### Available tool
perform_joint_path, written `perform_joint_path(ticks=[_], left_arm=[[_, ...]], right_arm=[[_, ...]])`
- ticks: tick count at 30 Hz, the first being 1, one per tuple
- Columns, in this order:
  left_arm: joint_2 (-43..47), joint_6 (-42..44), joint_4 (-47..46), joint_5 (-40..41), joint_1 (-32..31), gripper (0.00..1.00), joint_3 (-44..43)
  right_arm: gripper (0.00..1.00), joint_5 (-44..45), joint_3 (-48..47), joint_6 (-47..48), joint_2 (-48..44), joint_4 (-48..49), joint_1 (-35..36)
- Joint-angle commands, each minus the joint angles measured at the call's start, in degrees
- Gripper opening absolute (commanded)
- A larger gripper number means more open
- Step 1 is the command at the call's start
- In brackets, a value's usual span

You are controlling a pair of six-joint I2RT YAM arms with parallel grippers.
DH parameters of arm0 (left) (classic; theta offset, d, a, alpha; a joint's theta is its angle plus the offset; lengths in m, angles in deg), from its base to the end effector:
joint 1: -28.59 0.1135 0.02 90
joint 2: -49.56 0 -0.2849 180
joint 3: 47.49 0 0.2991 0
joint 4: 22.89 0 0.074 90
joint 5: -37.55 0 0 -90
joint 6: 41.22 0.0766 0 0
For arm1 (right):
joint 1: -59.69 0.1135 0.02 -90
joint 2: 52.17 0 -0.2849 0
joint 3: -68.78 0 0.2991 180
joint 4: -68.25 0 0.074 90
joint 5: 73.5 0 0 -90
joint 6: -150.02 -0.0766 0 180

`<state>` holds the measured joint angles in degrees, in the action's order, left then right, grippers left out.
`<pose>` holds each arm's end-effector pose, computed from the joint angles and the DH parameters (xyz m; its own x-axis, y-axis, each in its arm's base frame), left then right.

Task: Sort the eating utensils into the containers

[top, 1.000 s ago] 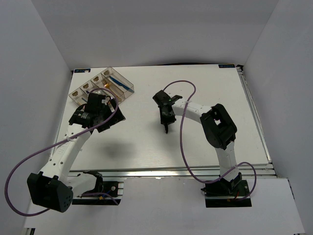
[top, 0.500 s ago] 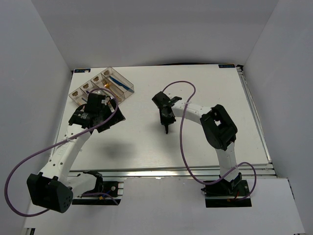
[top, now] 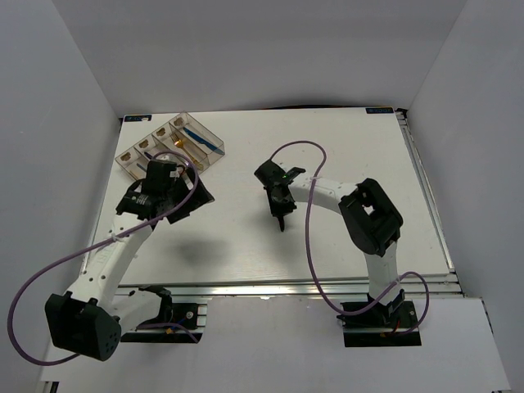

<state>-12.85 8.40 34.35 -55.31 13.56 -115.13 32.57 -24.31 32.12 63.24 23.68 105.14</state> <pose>0.2680 -0.0759 0.2747 -0.7668 -0.4641 -0.4434 -0.2732 0.8611 -0.4287 0.3497 0.3250 0.1215 -0.8550 -0.2276 -0.4660 -0.2359 0.9709 -0.0413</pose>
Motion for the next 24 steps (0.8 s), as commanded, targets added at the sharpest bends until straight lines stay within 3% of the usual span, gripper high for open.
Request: perform_joint_path(ticks=[1, 6, 12, 17, 24], left_arm=[[0.4, -2.9, -7.4, -6.2, -0.1, 0.98, 2.5], [-0.2, -11.9, -22.2, -12.5, -0.2, 0.98, 9.4], [-1.6, -21.7, -38.0, -12.1, -2.1, 0.98, 16.3], [-8.1, -29.0, -49.4, -11.4, -4.7, 0.98, 20.4], [-14.8, -32.7, -50.0, -6.7, -10.4, 0.98, 18.5]], right_arm=[[0.00, -2.9, 2.3, 3.2, -0.4, -6.7, 0.6], [0.00, -3.9, 2.0, 4.2, -3.4, -6.5, 0.6], [0.00, -5.8, 3.7, 5.4, -7.4, -4.9, 1.0], [0.00, -7.1, 6.2, 6.5, -10.5, -2.3, 1.6], [0.00, -9.0, 6.6, 7.0, -12.1, -1.3, 1.6]])
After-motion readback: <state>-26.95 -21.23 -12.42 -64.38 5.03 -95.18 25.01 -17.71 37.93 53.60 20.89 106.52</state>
